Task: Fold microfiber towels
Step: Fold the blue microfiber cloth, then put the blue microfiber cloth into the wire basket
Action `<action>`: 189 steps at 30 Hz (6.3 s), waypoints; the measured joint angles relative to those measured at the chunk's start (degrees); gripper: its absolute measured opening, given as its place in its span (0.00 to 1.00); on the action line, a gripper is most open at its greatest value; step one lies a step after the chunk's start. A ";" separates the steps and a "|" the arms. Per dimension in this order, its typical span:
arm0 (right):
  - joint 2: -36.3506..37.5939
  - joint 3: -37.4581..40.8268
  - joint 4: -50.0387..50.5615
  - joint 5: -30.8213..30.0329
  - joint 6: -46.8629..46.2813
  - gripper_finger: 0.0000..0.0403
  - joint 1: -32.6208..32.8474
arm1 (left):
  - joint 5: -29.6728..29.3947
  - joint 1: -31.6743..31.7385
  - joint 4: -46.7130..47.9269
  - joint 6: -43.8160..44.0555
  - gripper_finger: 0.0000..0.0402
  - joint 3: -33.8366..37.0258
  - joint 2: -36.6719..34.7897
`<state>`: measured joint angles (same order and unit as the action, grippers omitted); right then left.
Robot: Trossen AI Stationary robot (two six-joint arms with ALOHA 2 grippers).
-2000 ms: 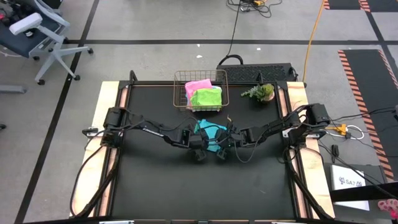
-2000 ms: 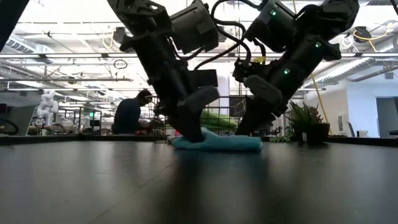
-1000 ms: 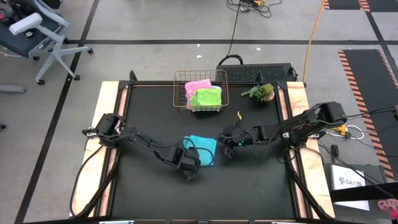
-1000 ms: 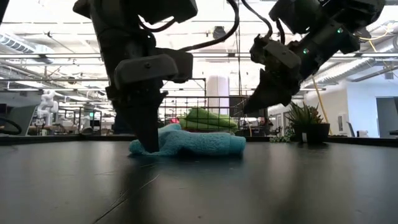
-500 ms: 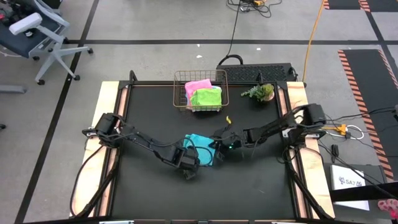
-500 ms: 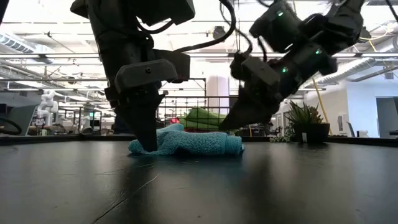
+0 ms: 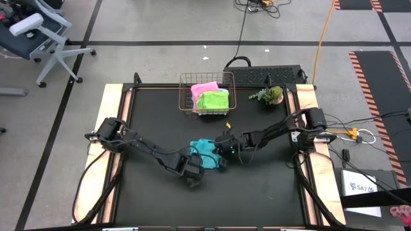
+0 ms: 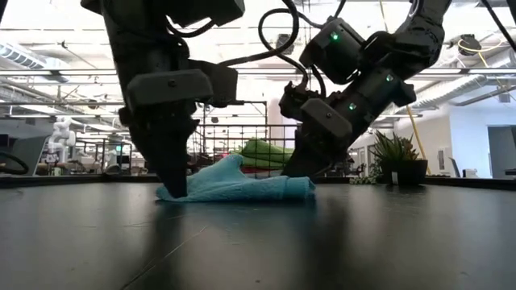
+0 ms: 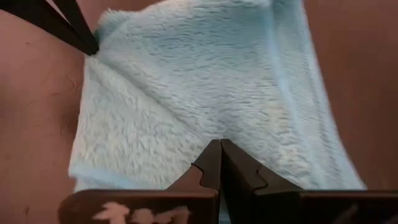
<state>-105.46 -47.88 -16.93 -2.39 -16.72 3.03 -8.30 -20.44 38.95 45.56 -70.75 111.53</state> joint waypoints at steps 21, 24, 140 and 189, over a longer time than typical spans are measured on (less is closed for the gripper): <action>5.75 -0.22 -0.64 2.59 -2.10 0.00 1.23 | -12.15 5.71 2.89 -3.91 0.01 0.18 -8.54; 6.97 -0.24 1.43 2.59 -2.06 0.00 2.20 | -12.35 7.26 2.65 -5.20 0.01 0.18 -8.52; 19.55 -23.47 46.94 12.71 15.83 0.12 -4.94 | -2.21 20.03 -22.40 32.45 0.60 26.34 -18.85; 23.76 -23.47 58.10 6.88 3.66 0.12 -4.39 | -6.19 35.32 -41.03 -3.41 0.00 24.29 -52.13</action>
<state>-81.70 -71.35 41.18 4.49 -13.06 -1.37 -14.48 14.89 -2.08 42.15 -46.46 59.40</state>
